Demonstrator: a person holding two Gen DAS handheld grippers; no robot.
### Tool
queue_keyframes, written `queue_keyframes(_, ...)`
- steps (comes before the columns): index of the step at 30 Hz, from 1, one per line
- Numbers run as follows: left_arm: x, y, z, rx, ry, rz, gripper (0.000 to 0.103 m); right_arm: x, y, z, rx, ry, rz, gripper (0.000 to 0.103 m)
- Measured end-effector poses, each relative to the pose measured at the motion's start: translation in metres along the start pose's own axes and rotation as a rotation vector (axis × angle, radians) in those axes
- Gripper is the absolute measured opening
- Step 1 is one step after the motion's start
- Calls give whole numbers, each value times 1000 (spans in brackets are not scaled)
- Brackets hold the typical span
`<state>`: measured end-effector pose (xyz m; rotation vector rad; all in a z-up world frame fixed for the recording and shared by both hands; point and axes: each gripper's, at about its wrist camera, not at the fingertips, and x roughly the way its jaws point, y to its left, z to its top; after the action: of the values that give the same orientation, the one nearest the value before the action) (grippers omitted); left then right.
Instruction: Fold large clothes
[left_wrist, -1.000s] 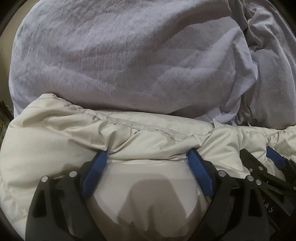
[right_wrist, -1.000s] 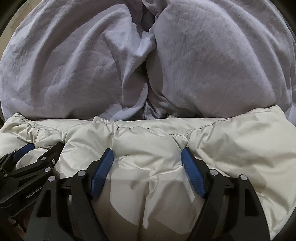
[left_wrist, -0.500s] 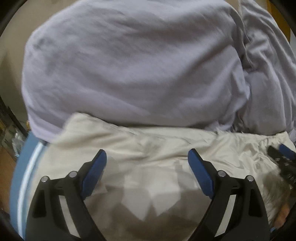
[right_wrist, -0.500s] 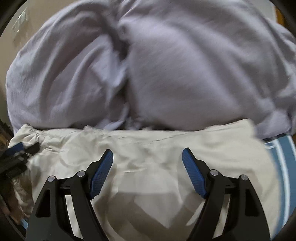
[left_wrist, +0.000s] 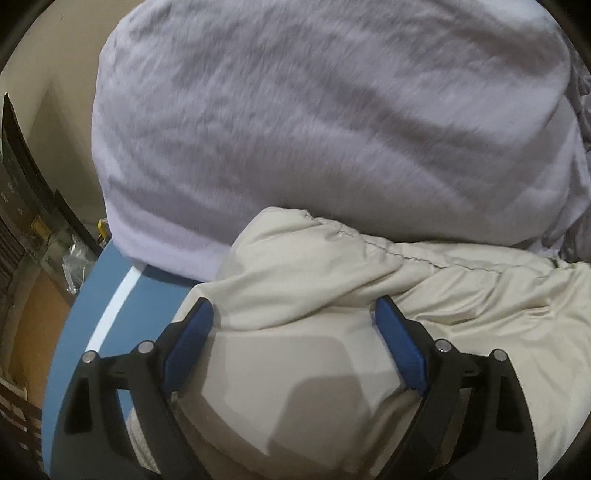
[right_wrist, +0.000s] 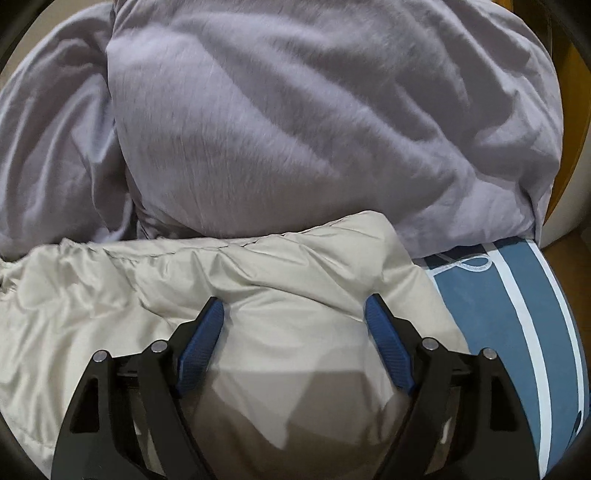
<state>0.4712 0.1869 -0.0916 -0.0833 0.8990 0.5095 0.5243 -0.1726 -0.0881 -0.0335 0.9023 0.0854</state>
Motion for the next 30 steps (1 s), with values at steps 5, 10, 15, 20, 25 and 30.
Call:
queue_keyframes(5, 2, 23, -8, -21, 6, -10, 93, 13, -4, -3, 0, 0, 4, 85)
queue_keyframes(10, 13, 27, -9, -37, 12, -25, 95, 21, -7, -6, 2, -1, 6, 87)
queue_keyframes(15, 18, 30, -9, -46, 15, -31, 96, 25, -8, -6, 1, 1, 8, 88)
queue_keyframes(20, 12, 39, -8, -55, 47, -31, 96, 18, -11, -6, 4, 37, -4, 88)
queue_keyframes(25, -18, 65, -13, -54, 30, -47, 95, -19, -28, -11, 73, 43, -8, 88)
queue_keyframes(30, -50, 108, -30, -82, 14, -21, 95, -54, -62, -31, 172, 45, -24, 88)
